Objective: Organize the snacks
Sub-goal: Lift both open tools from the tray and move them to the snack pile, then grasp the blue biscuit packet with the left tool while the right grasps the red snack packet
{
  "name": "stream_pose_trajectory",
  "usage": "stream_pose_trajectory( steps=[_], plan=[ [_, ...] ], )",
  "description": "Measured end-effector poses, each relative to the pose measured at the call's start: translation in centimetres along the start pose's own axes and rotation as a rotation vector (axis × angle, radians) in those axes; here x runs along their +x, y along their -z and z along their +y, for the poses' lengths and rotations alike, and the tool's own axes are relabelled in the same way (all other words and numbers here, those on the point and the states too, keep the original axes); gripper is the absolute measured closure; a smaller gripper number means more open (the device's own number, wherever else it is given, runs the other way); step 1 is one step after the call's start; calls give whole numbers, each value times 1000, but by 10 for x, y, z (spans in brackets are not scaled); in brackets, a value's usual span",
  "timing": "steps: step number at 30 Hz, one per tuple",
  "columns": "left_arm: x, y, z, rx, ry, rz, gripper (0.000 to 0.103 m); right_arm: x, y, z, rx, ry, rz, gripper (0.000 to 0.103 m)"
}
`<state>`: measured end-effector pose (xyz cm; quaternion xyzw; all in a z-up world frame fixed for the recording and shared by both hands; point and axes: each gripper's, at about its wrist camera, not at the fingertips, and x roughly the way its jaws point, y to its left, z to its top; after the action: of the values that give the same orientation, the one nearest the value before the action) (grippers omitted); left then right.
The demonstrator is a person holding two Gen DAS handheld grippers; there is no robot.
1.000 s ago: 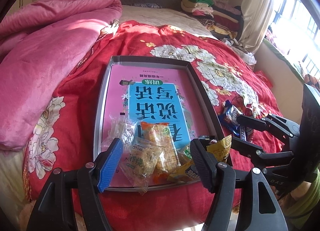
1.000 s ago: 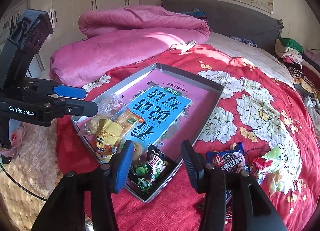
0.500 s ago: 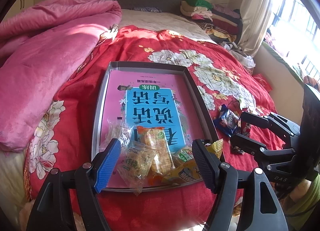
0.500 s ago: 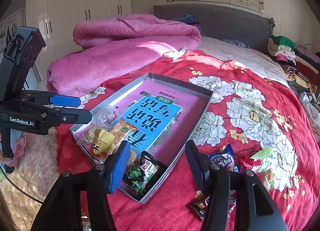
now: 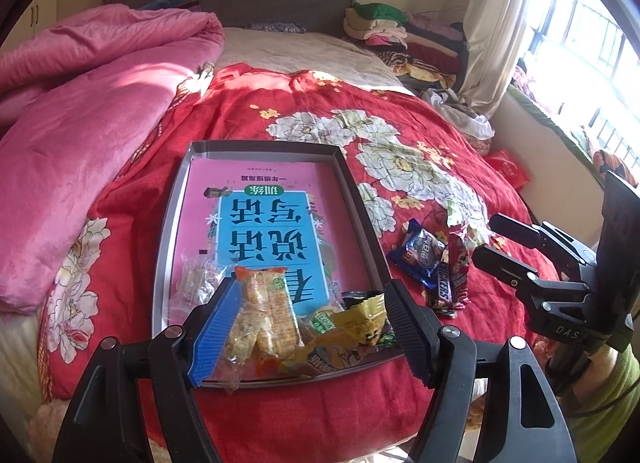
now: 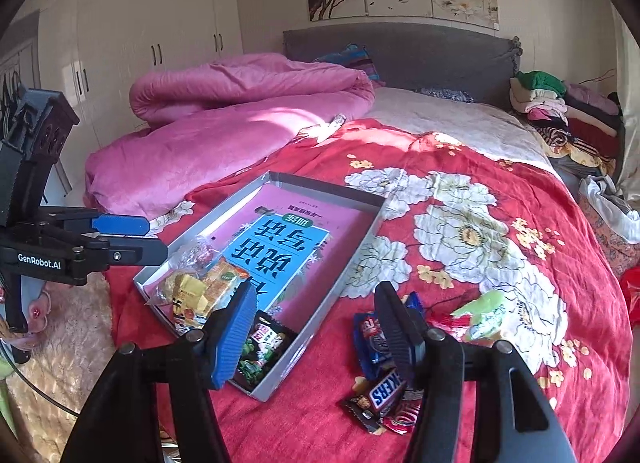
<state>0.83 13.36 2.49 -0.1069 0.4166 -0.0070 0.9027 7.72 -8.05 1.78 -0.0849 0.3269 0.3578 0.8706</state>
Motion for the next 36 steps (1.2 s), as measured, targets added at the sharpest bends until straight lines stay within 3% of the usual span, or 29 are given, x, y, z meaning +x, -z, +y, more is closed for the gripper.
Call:
stream_pose_trajectory(
  steps=[11, 17, 28, 36],
  plan=[
    [23, -12, -64, 96, 61, 49, 27, -30, 15, -71, 143, 135, -11, 42],
    [49, -16, -93, 169, 64, 98, 27, -26, 24, -97, 238, 117, 24, 42],
    [116, -25, -123, 270, 42, 216, 27, 20, 51, -100, 262, 58, 199, 42],
    [153, -30, -134, 321, 37, 281, 27, 47, 65, -105, 303, 11, 278, 58]
  ],
)
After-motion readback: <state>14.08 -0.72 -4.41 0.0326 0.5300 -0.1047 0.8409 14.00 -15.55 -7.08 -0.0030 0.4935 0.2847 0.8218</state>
